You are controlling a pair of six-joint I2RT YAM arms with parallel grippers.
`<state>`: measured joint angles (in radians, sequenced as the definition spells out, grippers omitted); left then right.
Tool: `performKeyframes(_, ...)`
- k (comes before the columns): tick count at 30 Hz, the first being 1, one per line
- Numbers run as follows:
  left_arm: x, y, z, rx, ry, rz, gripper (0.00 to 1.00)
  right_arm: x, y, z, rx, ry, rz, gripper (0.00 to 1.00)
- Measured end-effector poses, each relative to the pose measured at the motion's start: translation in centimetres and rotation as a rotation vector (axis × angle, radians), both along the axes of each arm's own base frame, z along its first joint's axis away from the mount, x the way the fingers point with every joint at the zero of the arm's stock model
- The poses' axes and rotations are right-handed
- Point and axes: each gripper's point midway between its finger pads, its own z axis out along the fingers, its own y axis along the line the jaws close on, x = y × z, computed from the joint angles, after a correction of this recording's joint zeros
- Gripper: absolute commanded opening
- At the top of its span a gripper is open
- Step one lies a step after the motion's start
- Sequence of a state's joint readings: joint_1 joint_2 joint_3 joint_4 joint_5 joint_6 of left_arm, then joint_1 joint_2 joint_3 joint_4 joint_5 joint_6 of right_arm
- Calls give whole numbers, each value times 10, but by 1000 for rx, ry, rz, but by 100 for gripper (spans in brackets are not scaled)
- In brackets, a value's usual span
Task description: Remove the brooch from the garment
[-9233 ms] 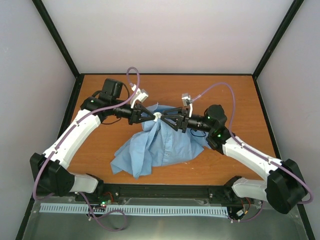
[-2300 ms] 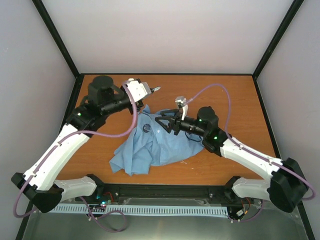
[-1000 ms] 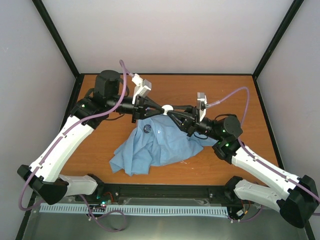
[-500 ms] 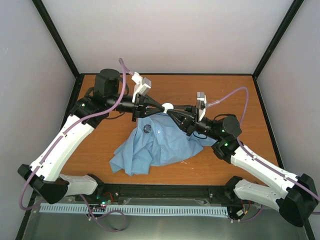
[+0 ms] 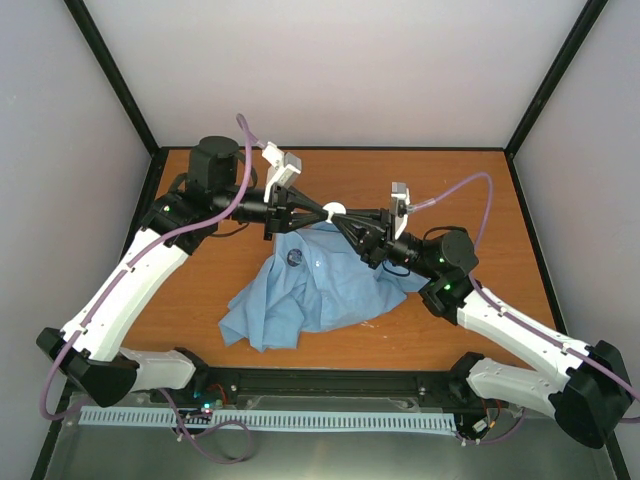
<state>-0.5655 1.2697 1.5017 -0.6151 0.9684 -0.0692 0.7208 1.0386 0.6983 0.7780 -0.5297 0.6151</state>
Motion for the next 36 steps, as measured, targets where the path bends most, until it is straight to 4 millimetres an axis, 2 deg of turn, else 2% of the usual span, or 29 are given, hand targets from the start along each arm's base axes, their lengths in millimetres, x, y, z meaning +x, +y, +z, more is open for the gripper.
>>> performKeyframes(23, 7, 3, -2, 12, -44, 25, 1, 9, 4, -3, -13, 37, -17, 9)
performKeyframes(36, 15, 7, -9, 50, -84, 61, 1, 19, 13, -13, -69, 96, -19, 11)
